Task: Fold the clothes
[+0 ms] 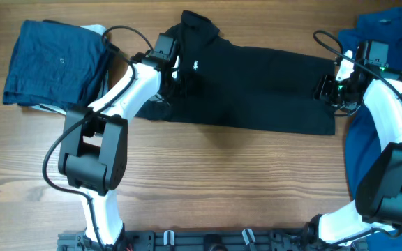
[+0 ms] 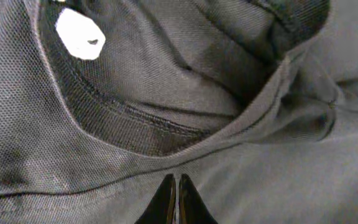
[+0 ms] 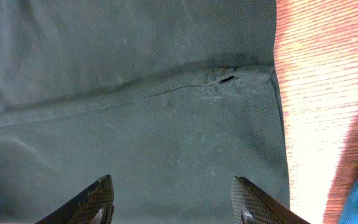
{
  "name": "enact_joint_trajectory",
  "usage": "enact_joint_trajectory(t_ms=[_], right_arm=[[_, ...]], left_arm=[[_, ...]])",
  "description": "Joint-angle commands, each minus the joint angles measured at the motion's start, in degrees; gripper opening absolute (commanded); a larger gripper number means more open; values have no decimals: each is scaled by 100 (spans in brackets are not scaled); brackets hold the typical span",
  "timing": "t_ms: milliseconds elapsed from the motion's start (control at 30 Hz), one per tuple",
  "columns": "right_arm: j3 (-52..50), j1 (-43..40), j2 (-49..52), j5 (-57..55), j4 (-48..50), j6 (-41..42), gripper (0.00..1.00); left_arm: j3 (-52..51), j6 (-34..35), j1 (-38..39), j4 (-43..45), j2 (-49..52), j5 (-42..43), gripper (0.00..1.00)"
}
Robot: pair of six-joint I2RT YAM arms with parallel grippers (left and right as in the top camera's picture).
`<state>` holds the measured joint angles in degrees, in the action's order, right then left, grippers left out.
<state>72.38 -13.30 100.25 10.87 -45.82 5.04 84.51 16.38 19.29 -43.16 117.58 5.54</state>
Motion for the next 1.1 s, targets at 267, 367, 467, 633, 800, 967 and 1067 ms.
enact_joint_trajectory(t_ms=[267,367,467,633,800,967,1067], right_arm=[[46,13,-50,-76,13,-55,61],[46,13,-50,-76,15,-55,61],[46,13,-50,-74,61,-59,61],[186,11,-50,-9,168,-466,62],[1156,11,-28,-17,229,-461,68],[1248,11,142,-861,1209,-509,76],[1246,11,496,-1049,1628,-680,78]], left_arm=[[-223,-92,-2,870,205,-225,4],[-223,-92,-2,1646,203,-584,4],[-223,-94,-46,2529,234,-905,4],[623,-90,-101,2608,232,-448,4],[3053,-96,-177,1176,234,-450,33],[3220,-118,-374,1698,468,-444,56],[3217,-138,-457,2326,970,-341,57]])
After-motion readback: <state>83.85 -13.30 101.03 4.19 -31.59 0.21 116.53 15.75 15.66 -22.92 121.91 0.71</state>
